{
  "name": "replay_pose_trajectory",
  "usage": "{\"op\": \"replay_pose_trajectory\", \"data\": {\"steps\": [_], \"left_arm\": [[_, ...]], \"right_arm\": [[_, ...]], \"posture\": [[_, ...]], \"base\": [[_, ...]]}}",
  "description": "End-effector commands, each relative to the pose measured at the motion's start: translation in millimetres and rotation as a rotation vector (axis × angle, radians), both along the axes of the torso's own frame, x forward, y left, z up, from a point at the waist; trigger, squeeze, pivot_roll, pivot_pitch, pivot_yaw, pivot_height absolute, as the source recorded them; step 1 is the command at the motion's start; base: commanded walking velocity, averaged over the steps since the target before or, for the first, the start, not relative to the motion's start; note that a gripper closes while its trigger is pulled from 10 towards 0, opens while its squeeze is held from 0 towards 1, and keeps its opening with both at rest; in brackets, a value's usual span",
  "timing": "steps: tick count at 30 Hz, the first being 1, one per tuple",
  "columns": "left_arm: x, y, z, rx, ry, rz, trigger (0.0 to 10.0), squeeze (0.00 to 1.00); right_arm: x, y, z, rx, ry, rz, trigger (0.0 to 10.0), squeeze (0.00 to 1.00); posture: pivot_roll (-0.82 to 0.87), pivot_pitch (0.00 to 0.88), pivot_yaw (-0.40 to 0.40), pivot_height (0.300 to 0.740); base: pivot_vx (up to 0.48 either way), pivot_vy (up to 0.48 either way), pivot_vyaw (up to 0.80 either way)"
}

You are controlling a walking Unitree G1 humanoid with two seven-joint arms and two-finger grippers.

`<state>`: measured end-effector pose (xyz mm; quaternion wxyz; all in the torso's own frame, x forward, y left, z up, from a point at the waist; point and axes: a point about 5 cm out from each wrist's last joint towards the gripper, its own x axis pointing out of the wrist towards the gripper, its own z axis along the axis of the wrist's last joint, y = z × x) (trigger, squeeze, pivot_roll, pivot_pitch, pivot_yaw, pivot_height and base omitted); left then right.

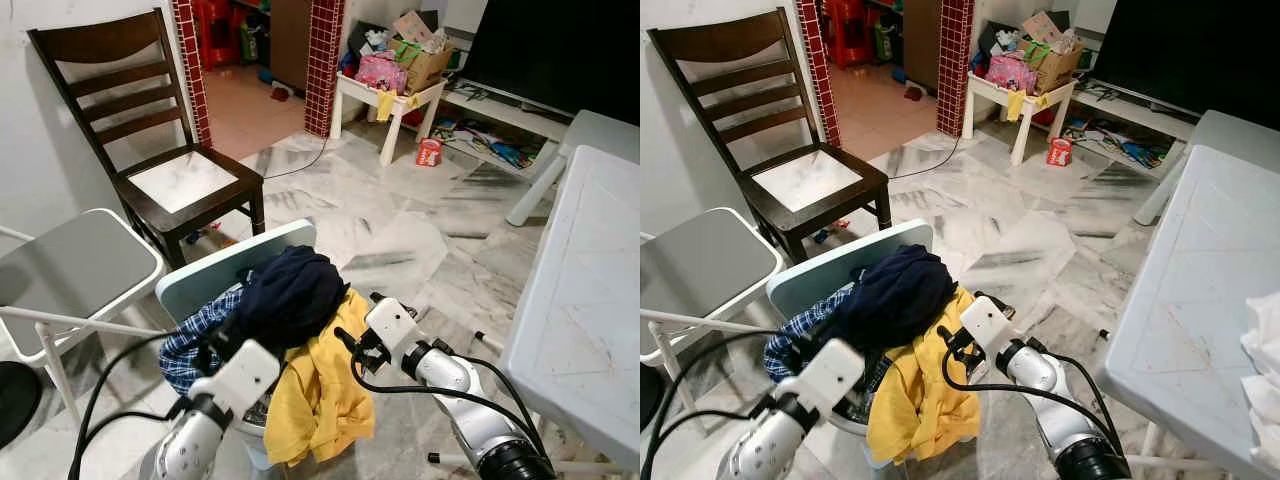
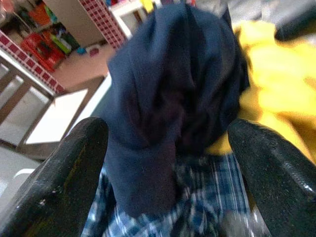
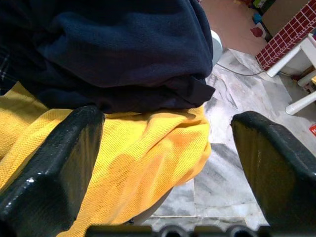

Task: Hang hanger

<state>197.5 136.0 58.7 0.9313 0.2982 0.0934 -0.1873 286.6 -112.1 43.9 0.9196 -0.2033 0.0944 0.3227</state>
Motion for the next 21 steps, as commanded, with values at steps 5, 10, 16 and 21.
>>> {"op": "replay_pose_trajectory", "data": {"steps": [5, 10, 16, 21], "left_arm": [[-6.9, 9.0, -10, -0.040, 0.068, 0.120, 10.0, 0.00], [-12.3, 14.3, -26, -0.104, 0.162, 0.273, 10.0, 0.00], [-9.3, 17.6, -42, -0.081, 0.191, 0.290, 10.0, 0.00], [7.8, 27.8, -45, -0.034, 0.180, 0.309, 10.0, 0.00]], "right_arm": [[-0.6, -2.3, -1, -0.011, 0.003, 0.004, 10.0, 0.00], [-2.0, -2.7, -2, -0.013, 0.007, 0.008, 10.0, 0.00], [-2.9, -3.4, -3, -0.015, 0.009, 0.007, 10.0, 0.00], [-4.6, -4.3, -3, -0.013, 0.009, 0.004, 10.0, 0.00]], "posture": [[0.11, 0.000, -0.104, 0.740], [0.10, 0.000, -0.106, 0.740], [0.09, 0.000, -0.105, 0.740], [0.08, 0.000, -0.100, 0.740]], "base": [[0.000, 0.000, 0.00], [0.000, 0.000, 0.00], [0.000, 0.000, 0.00], [0.000, 0.000, 0.00]]}}
